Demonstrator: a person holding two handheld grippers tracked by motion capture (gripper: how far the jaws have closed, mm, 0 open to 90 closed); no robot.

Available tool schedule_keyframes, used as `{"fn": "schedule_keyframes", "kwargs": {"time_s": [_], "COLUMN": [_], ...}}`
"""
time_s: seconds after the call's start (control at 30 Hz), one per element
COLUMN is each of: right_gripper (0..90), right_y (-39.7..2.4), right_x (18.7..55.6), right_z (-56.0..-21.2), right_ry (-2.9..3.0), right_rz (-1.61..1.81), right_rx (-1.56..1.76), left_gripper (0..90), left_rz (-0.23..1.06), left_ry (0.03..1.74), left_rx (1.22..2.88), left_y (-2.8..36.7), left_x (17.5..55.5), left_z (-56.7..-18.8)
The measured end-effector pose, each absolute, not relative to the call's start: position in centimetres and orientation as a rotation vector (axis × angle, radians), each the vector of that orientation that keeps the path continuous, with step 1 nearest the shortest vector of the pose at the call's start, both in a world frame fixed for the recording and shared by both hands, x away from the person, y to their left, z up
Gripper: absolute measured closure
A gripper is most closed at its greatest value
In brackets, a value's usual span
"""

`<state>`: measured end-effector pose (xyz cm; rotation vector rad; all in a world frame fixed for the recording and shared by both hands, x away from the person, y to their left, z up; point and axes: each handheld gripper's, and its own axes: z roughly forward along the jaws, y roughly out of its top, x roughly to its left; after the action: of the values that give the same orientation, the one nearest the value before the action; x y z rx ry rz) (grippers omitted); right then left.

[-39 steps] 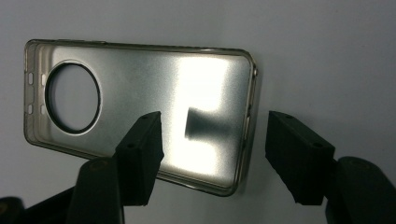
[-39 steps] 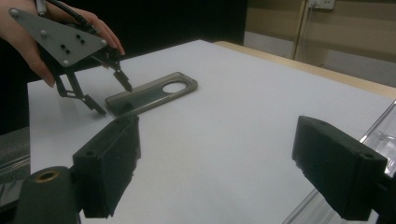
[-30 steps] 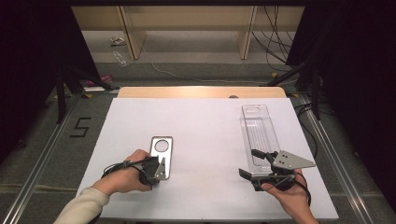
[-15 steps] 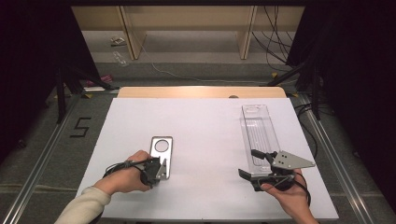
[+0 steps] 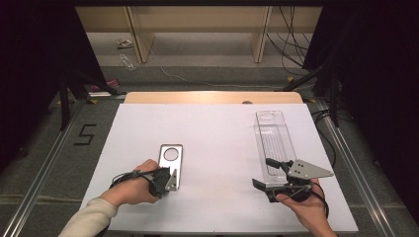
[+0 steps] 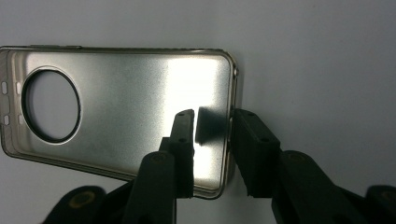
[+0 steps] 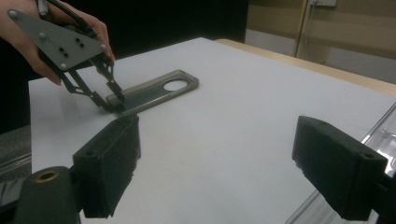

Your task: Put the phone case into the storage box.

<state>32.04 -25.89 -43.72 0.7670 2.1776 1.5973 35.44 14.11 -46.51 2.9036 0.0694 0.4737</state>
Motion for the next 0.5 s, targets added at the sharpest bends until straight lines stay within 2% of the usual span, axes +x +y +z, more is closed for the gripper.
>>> {"fn": "schedule_keyframes", "kwargs": {"time_s": [0.5], "right_gripper": [16.6], "right_y": [-25.88], "right_x": [32.04], "right_z": [-43.74], "right_ry": [2.181], "right_rz": [1.596], "right_rx": [0.766], "left_gripper": [78.8], "left_rz": [0.449], "left_ry": [0.049], "left_rx": [2.914], "left_y": [13.98], "left_x": [35.15], "left_z": [-46.63]}}
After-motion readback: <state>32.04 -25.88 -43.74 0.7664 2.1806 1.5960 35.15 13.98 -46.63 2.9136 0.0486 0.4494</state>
